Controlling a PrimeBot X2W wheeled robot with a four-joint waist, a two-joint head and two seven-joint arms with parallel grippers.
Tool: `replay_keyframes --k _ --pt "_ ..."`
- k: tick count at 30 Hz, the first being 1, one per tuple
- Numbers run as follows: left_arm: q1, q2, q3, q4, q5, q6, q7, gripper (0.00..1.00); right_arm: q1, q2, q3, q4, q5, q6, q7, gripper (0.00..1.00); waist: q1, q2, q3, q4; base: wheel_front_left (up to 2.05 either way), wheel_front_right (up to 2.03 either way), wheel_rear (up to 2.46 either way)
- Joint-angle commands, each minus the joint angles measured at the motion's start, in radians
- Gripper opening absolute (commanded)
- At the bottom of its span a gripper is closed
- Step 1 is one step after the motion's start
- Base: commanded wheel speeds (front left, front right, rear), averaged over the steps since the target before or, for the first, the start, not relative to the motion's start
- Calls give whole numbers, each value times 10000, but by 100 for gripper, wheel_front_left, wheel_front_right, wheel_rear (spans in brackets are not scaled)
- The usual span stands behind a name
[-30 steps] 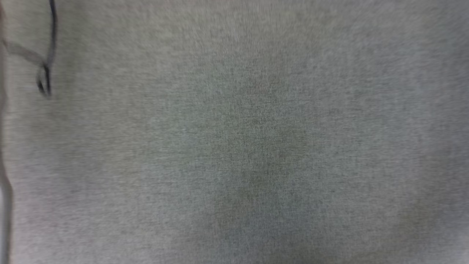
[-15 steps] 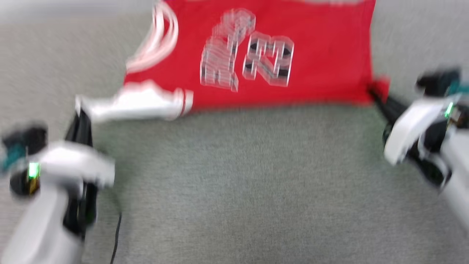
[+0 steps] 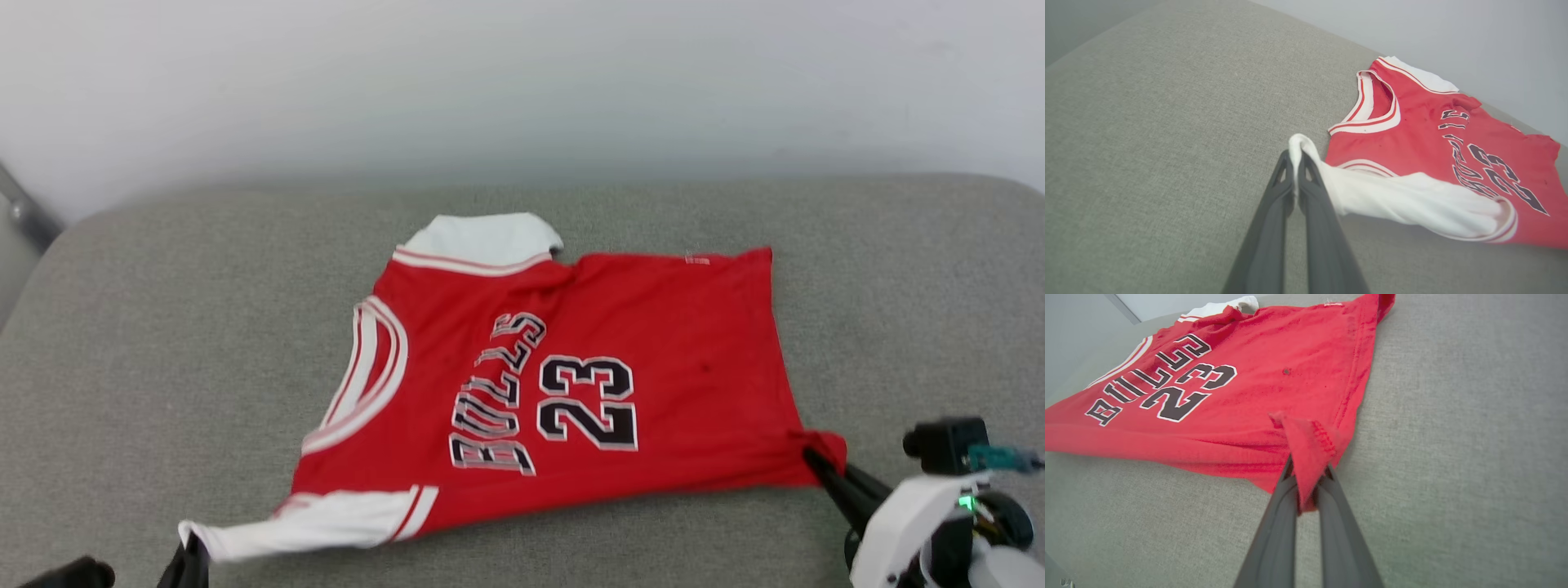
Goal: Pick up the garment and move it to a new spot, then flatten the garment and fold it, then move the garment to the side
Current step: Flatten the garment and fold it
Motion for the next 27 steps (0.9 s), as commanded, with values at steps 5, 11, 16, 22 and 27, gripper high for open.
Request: replay_keyframes --k 5,11,16,22,27 --pt "913 307 236 -941 -64 490 241 0 1819 262 -1471 -1083 -661 -51 739 0 5 0 -319 203 0 0 0" --pt "-113 403 -321 -959 173 141 632 0 2476 1250 -2909 -2519 -1988 -39 2203 0 5 0 -149 1 0 0 0" --pt "-1549 143 -948 -256 492 -345 761 0 2119 1873 -3390 -2742 -2777 -37 2827 0 5 0 20 -52 0 0 0" --pt "-2990 -102 -1347 735 769 -872 732 0 1510 2189 -3588 -2675 -3233 -37 3147 0 5 0 625 -196 0 0 0" --pt "-4156 -312 -1481 1517 916 -1280 586 0 795 2246 -3614 -2436 -3418 -37 3050 0 5 0 1389 -219 0 0 0"
